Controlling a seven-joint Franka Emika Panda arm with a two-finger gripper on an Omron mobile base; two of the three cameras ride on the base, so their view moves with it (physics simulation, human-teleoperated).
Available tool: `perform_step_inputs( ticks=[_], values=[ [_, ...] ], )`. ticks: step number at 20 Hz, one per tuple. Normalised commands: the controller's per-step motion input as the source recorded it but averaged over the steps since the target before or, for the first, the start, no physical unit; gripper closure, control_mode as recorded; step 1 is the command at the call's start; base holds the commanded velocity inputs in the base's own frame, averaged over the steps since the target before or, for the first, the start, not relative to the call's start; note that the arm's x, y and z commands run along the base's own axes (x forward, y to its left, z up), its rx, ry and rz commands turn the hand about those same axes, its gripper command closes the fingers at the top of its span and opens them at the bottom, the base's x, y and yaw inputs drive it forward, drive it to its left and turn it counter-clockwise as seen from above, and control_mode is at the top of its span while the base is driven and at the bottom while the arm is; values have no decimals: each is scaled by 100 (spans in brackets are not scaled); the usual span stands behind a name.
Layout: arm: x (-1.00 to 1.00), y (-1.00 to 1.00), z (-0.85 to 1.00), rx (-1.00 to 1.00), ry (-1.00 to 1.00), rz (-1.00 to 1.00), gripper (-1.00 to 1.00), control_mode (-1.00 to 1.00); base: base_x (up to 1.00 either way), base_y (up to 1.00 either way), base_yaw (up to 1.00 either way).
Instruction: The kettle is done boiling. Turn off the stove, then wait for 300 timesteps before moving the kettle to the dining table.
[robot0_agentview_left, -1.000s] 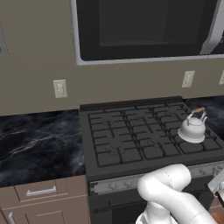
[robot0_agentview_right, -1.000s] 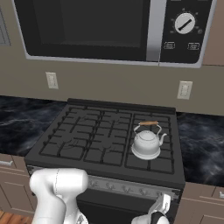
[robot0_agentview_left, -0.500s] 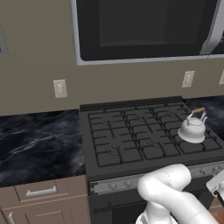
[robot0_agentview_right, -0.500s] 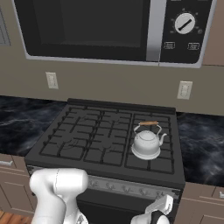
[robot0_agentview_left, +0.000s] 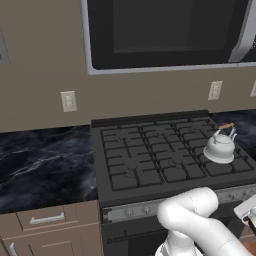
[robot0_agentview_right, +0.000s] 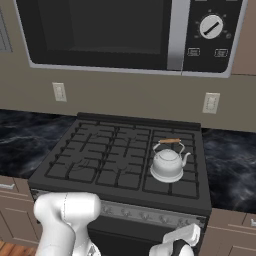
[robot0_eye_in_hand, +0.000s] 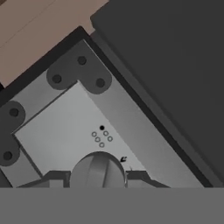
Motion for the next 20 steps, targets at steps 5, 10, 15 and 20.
perform_step_inputs(
  ticks=[5,10,15,20],
  values=[
    [-9,0,-16,16,0,0,100,-100,0,0,0],
    [-9,-1,-15,16,0,0,100,-100,0,0,0],
    [-8,0,-16,16,0,0,100,-100,0,0,0],
    [-8,0,-17,16,0,0,100,-100,0,0,0]
  ],
)
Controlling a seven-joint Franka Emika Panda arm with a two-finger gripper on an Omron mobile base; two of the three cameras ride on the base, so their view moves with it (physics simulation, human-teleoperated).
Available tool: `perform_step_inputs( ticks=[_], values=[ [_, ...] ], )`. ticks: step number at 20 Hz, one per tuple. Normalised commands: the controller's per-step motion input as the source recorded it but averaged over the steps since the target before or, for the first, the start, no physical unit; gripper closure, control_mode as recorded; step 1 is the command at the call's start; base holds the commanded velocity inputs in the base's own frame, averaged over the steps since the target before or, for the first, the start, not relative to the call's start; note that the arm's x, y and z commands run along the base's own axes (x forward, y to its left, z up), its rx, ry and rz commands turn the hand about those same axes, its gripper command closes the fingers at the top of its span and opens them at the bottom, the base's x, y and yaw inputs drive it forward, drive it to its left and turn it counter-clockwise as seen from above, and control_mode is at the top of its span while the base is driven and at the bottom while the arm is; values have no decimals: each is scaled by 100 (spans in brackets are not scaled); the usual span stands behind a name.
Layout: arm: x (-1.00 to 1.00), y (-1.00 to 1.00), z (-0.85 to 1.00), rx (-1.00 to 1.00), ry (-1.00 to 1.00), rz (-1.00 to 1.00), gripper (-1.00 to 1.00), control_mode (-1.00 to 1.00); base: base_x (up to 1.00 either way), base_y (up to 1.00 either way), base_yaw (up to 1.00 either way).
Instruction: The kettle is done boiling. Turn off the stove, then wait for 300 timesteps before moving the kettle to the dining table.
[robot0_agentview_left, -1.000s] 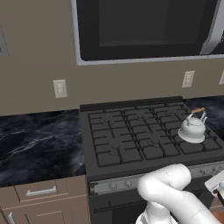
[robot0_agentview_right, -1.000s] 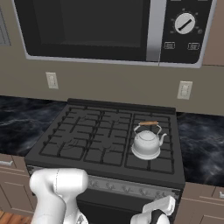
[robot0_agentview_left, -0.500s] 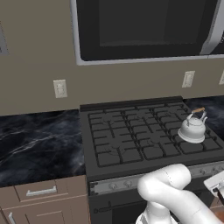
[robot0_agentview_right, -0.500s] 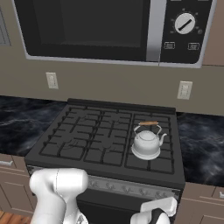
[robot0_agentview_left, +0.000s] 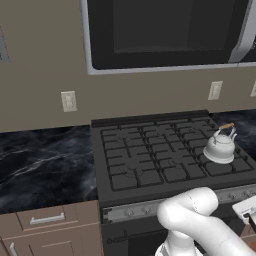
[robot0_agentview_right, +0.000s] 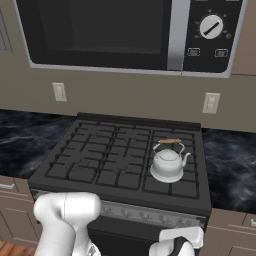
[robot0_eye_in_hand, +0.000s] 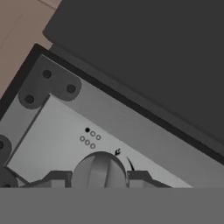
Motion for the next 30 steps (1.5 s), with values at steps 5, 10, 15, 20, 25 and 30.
perform_step_inputs(
  ticks=[5,10,15,20,25,30],
  values=[
    [-8,-1,-18,18,0,0,100,-100,0,0,0],
    [-9,-1,-19,18,0,0,100,-100,0,0,0],
    [-9,-3,-20,19,0,0,100,-100,0,0,0],
    [-9,-2,-21,18,0,0,100,-100,0,0,0],
    [-8,-2,-22,18,0,0,100,-100,0,0,0],
    [-6,0,-22,15,0,0,100,-100,0,0,0]
  ],
)
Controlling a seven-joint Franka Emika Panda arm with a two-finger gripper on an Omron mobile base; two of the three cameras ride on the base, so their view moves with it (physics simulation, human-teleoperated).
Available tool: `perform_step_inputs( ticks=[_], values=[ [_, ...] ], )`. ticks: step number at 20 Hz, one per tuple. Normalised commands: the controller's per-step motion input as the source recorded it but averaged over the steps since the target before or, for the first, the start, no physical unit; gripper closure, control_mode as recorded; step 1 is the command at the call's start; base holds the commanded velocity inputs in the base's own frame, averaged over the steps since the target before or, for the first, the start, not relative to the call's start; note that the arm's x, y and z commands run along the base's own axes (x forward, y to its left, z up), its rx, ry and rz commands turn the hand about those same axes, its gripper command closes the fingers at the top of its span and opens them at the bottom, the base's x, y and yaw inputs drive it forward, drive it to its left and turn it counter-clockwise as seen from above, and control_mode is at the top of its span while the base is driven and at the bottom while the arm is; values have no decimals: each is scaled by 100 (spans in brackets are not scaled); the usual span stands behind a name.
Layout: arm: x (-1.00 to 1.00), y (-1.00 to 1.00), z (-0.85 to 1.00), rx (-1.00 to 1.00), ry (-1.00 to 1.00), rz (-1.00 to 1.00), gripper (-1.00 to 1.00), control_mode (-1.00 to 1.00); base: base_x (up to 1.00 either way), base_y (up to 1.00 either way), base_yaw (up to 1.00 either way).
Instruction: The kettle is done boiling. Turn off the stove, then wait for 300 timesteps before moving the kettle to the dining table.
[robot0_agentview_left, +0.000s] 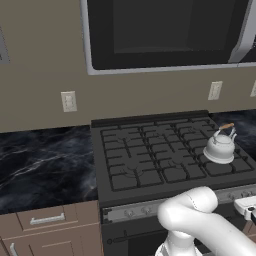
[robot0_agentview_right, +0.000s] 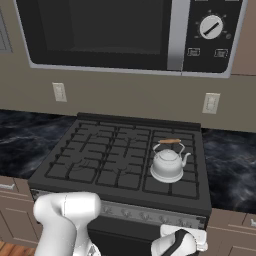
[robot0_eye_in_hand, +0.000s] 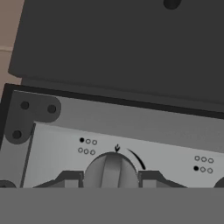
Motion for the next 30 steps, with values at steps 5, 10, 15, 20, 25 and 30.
perform_step_inputs(
  ticks=[5,10,15,20,25,30],
  values=[
    [-3,0,-5,3,1,0,-100,-100,0,0,0],
    [0,0,0,0,0,0,-100,-100,0,0,0],
    [-4,-7,0,2,0,0,-100,-100,0,0,0],
    [-6,-20,0,5,0,0,-100,-100,0,0,0],
    [-13,-18,0,6,0,0,-100,-100,0,0,0],
    [-44,-8,0,6,-2,0,-100,-100,0,0,0]
  ],
)
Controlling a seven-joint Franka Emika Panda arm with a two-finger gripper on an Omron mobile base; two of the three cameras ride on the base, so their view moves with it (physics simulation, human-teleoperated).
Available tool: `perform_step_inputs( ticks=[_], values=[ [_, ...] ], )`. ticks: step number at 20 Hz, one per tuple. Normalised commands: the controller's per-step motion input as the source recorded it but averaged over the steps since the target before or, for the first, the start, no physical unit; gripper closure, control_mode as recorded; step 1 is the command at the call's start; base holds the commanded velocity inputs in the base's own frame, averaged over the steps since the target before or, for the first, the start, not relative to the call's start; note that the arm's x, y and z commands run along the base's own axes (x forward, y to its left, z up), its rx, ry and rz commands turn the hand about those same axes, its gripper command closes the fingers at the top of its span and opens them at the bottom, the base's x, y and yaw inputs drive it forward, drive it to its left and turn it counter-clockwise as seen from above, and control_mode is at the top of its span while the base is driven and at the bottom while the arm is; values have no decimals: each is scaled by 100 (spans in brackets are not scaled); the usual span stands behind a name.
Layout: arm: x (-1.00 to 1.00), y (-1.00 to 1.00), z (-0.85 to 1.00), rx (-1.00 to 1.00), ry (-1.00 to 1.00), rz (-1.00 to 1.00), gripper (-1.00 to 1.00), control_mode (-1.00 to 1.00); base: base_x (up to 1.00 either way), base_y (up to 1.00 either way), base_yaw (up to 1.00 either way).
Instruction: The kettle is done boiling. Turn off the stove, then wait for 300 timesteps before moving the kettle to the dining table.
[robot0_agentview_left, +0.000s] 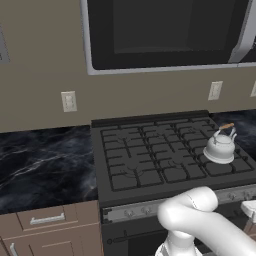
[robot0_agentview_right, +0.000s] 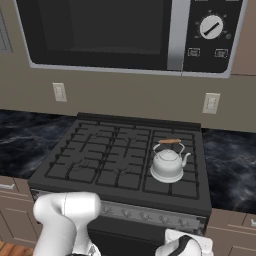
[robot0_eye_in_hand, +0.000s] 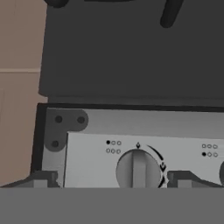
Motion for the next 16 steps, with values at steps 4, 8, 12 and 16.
perform_step_inputs(
  ticks=[4,8,12,16],
  values=[
    [-51,0,0,5,-2,3,-100,-100,0,0,0],
    [-45,0,2,3,-2,6,-100,-100,0,0,0],
    [-39,0,14,5,-1,5,-100,-100,0,0,0],
    [-13,0,41,5,0,5,-100,-100,0,0,0]
  ],
)
